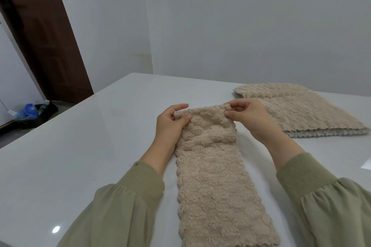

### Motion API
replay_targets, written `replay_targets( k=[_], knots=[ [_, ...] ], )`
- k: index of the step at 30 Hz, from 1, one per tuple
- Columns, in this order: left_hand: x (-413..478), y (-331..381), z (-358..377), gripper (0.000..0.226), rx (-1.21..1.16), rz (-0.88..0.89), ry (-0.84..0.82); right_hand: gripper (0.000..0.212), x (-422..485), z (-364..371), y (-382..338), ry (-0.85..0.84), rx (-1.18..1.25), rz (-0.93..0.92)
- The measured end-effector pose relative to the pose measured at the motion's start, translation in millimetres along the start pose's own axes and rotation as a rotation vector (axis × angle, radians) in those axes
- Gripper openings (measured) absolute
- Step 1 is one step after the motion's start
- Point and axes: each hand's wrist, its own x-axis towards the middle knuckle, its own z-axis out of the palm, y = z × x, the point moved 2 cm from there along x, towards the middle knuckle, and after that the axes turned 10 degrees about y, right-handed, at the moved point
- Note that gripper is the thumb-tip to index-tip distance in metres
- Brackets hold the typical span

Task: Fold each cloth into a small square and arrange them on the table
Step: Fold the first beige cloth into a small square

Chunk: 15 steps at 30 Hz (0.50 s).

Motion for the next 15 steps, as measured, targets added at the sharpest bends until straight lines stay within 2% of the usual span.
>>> replay_targets(
  k=[6,11,13,15],
  knots=[
    [0.9,-1.1,1.1,0.027,-0.043,0.007,0.053,0.017,2.1,-1.1,-1.6,-0.006,0.092,0.053],
    [1.9,-2.9,4.0,0.029,-0.054,0.012,0.063,0.019,-1.5,4.6,-5.9,-0.05,0.279,0.194],
    [2.0,-2.2,4.0,0.031,-0.032,0.037,0.073,0.018,-1.2,10.1,-3.5,0.017,0.239,0.178],
    [1.2,-0.7,3.0,0.03,-0.013,0.072,0.112,0.015,-0.4,13.0,-2.4,0.128,0.071,0.069]
  ],
)
